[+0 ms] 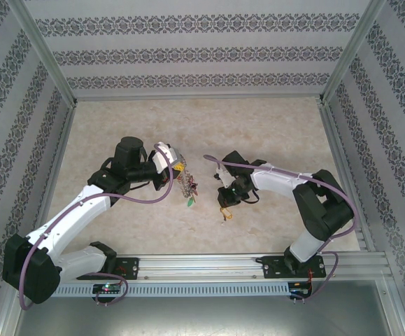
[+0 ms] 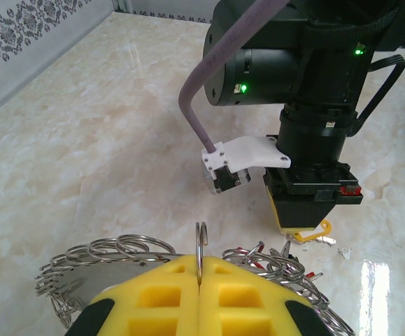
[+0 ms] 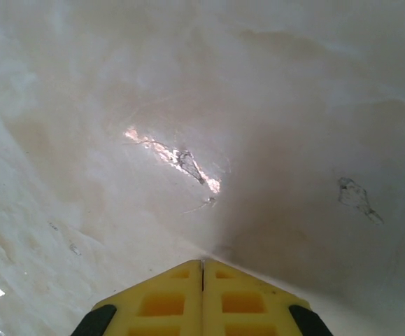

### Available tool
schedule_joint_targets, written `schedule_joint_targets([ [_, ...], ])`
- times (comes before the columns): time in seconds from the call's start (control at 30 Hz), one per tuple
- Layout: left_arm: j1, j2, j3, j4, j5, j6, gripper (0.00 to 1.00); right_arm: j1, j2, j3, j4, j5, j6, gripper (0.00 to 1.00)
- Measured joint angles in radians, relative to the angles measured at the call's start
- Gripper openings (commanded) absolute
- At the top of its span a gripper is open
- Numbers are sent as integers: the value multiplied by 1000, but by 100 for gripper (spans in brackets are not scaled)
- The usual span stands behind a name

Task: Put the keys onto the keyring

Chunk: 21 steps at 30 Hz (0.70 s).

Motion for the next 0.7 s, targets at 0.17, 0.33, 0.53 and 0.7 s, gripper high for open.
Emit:
schedule_joint_targets([
  [0.17,0,0,0,0,3,0,0,0,-100,-21,17,10,-3,0],
  [0.33,0,0,0,0,32,0,0,-5,-330,-87,72,0,-42,0],
  [0.53,-1,16,0,22,127,-4,0,-15,-637,-150,170,-26,-149,0],
  [0.7,-29,52,0,46,192,-8,0,-14,-818,-201,241,-27,-241,0],
])
